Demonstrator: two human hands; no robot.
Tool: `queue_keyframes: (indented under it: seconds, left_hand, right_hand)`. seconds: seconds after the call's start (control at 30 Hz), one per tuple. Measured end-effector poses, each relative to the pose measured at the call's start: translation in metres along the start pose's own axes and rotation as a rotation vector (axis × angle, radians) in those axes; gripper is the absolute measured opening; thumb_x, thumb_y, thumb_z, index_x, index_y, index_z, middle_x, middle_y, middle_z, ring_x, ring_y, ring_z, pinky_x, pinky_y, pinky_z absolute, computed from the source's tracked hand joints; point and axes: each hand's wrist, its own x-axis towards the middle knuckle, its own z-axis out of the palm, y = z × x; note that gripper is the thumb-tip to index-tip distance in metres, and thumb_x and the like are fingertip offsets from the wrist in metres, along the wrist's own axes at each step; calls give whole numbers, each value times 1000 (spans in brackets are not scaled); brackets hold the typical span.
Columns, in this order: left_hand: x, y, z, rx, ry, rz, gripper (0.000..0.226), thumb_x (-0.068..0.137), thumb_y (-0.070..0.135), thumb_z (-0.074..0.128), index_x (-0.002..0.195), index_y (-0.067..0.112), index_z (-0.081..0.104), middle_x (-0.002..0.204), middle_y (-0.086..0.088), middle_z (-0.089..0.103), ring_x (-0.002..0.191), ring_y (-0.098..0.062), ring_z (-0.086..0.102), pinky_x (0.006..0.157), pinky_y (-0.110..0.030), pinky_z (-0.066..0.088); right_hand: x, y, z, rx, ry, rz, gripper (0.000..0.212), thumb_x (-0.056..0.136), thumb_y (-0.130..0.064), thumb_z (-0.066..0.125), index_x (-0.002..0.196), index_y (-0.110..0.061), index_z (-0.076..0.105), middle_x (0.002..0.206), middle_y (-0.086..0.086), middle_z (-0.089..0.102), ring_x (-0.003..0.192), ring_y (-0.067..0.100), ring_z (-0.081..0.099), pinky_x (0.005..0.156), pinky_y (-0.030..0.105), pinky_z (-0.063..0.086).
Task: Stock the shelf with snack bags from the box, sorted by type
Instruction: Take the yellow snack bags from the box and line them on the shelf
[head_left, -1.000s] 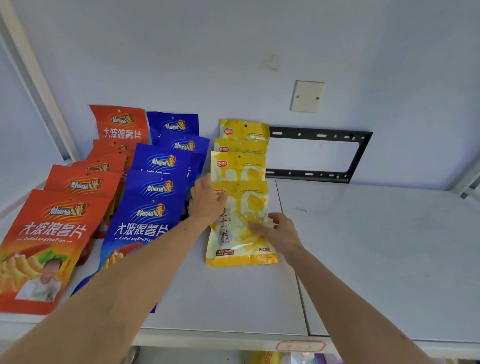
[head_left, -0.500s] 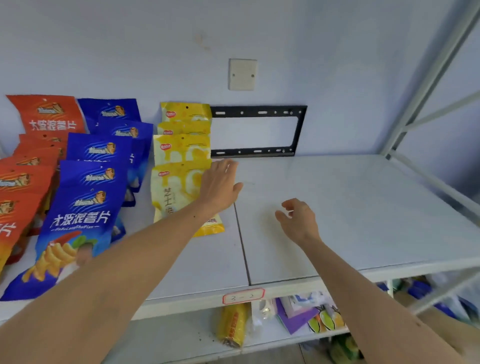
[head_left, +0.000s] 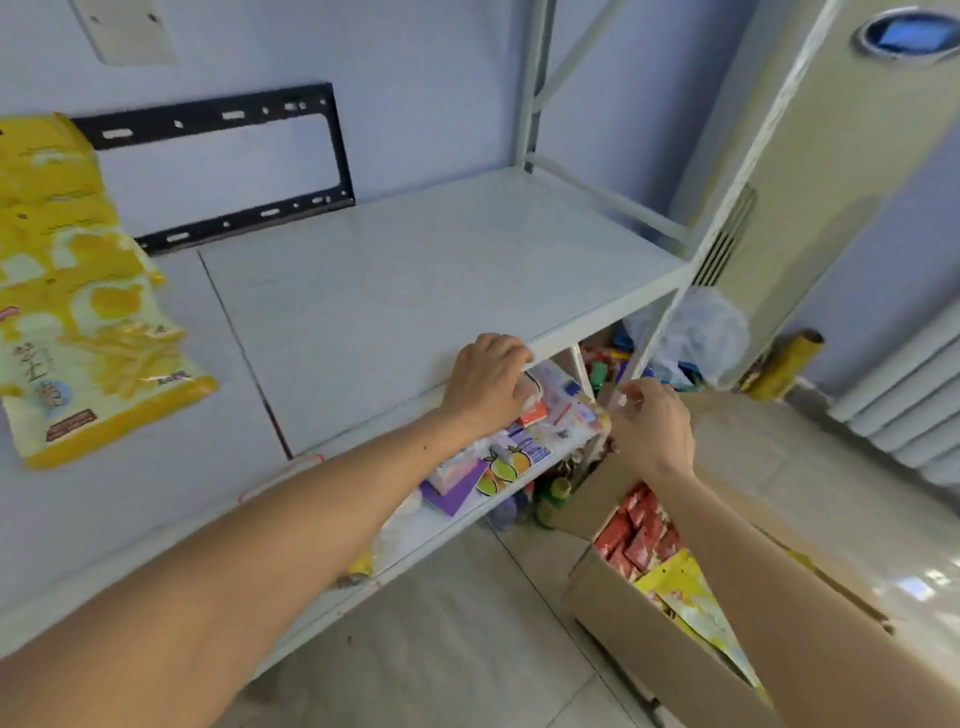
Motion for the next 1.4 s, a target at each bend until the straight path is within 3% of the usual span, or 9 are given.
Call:
queue_keyframes:
  seconds: [0.17,0.3,0.43,0.57,0.87,1.0,1.1,1.27,1.4]
  left_hand:
    - [7,92,67,-37,-77,48,29,90,30,55,111,12,59,121,-4,59,117,-27,48,93,-39,41]
    - [6,167,126,-94,-135,-15,35,93,34,54,121,13,56,132,-1,54,123,-24,43,101,-37,38]
    - [1,224,188,-148,-250,-92,35,94,38,54,123,19,56,130,3,52,123,-22,45,97,-40,43]
    - [-2,258,237,-125,-365,-115,36,94,37,52,125,19,56,132,4,52,122,-20,46,97,-34,41]
    - [57,299,328,-177,-554,-220,34,95,39,52,119,16,54,124,1,53,119,-22,47,93,-39,45]
    - [62,322,367,-228,-628,-315,31,96,37,52,115,13,53,121,-2,52,115,-22,50,81,-32,43]
    - [53,336,402,-251,-682,-424,44,96,42,52,127,11,50,142,-6,45,126,-25,47,94,-38,45]
    - [22,358,462,-359,-704,-686,58,95,44,54,138,8,41,135,-11,49,119,-26,53,94,-38,47]
    - [-4,371,512,-444,-709,-901,66,93,49,53,141,6,37,138,-10,50,121,-25,53,96,-38,47]
  right_hand:
    - [2,108,-55,-50,5,72,24,87,-16,60,110,-13,63,112,9,62,103,32,58,73,32,40]
    - [6,194,-87,-69,-69,90,29,90,-20,60,119,-15,61,119,7,60,108,28,58,82,36,45]
    - [15,277,-101,-83,-146,98,31,88,-19,61,119,-17,60,117,3,60,106,24,59,84,36,48]
    - [32,340,-101,-106,-233,136,31,90,-21,61,121,-18,58,118,3,61,107,23,59,86,38,50]
    - [78,448,-81,-158,-398,209,36,90,-24,60,125,-16,55,121,3,60,107,24,59,85,36,50]
    - [93,489,-63,-189,-495,208,35,90,-27,60,124,-17,55,121,3,60,107,26,59,85,36,49]
    - [102,523,-47,-223,-587,180,32,90,-28,60,120,-17,56,118,3,60,107,28,58,84,37,48]
    - [105,584,-11,-237,-786,105,36,93,-32,57,125,-16,56,115,1,64,109,27,59,89,39,50]
    - [95,626,24,-266,-936,98,51,93,-43,56,135,-15,51,126,4,63,114,27,58,90,35,49]
